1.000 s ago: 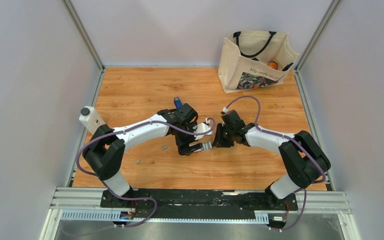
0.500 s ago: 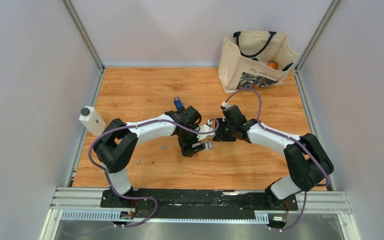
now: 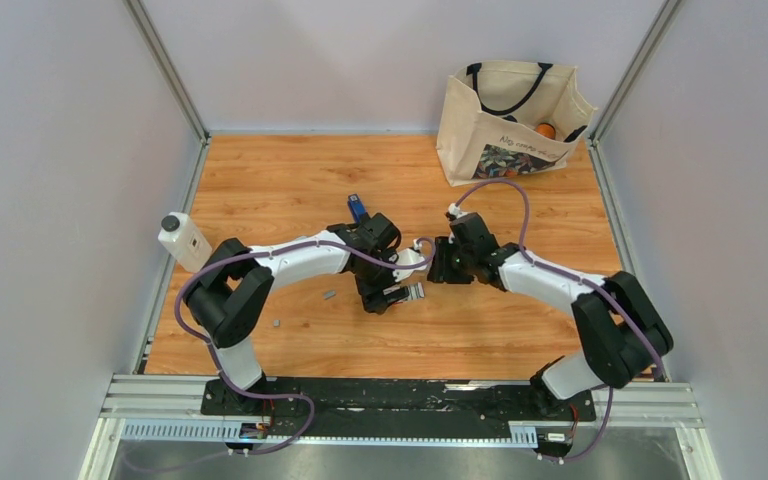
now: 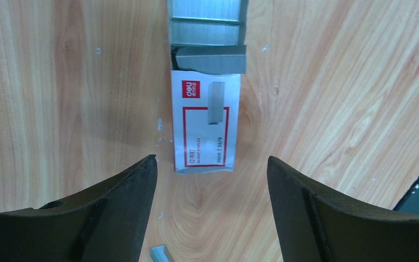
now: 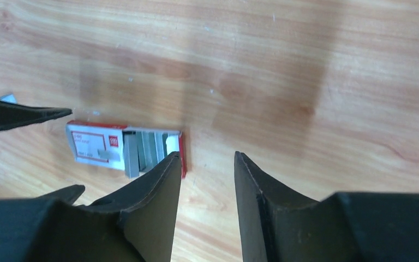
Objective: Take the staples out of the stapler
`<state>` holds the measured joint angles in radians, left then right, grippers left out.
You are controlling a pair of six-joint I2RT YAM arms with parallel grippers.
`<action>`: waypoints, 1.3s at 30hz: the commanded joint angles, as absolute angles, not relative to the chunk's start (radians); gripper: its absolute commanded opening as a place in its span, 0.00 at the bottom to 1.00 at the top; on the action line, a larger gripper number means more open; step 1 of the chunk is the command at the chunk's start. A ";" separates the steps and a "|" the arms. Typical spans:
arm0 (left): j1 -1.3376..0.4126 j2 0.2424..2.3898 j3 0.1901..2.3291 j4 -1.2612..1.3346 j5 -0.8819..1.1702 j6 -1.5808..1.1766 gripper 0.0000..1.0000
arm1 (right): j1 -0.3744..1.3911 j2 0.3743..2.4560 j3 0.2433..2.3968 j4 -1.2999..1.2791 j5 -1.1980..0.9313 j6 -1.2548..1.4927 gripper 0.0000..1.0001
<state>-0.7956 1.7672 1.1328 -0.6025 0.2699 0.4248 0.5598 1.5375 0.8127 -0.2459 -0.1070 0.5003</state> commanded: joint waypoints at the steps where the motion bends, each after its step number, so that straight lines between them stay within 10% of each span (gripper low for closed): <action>1: -0.793 1.718 1.126 -0.604 0.337 0.416 0.82 | 0.561 1.425 0.750 -0.176 -0.104 0.508 0.44; 25: -0.827 1.778 1.128 -0.629 0.452 0.543 0.48 | 0.561 1.267 0.625 -0.149 -0.121 0.446 0.64; 35: -0.899 1.750 1.129 -0.726 0.410 0.687 0.55 | 0.569 1.229 0.586 -0.164 -0.114 0.472 0.63; 39: -0.905 1.744 1.126 -0.712 0.390 0.644 0.72 | 0.592 1.177 0.543 -0.141 -0.115 0.500 0.60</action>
